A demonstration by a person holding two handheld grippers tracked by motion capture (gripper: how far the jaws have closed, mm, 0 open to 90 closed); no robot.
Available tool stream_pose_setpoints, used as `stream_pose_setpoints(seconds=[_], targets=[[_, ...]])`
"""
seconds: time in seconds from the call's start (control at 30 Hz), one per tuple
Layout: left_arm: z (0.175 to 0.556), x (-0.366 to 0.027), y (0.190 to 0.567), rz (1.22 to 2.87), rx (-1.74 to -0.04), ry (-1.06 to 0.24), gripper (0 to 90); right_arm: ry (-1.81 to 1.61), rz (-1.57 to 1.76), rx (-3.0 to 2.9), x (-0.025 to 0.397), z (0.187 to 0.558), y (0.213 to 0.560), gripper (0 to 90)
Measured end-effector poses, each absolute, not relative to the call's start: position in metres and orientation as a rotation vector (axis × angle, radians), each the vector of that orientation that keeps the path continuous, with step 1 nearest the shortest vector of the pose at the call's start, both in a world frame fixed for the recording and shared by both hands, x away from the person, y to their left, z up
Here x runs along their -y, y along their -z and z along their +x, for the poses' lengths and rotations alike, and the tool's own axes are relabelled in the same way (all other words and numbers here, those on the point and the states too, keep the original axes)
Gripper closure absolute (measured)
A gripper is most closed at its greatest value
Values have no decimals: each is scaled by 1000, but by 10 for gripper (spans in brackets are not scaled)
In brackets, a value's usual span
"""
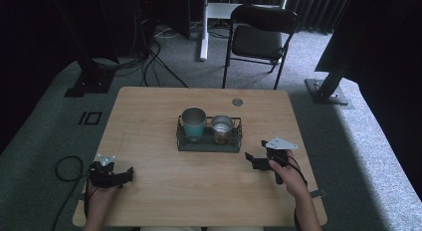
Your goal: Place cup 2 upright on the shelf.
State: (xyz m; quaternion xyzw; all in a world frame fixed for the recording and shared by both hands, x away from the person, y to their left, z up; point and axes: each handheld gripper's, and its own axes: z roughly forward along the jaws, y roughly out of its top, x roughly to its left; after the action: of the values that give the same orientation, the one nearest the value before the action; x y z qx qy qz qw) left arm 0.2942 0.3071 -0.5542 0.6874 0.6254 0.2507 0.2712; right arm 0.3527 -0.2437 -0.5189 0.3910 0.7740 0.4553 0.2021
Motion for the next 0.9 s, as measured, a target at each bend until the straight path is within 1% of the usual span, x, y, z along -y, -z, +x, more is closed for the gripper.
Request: stream_pose_setpoints(seconds=[0.9], targets=[[294, -307, 554, 1852, -1684, -675, 4, -1136, 1193, -2171, 272, 326, 547, 119]])
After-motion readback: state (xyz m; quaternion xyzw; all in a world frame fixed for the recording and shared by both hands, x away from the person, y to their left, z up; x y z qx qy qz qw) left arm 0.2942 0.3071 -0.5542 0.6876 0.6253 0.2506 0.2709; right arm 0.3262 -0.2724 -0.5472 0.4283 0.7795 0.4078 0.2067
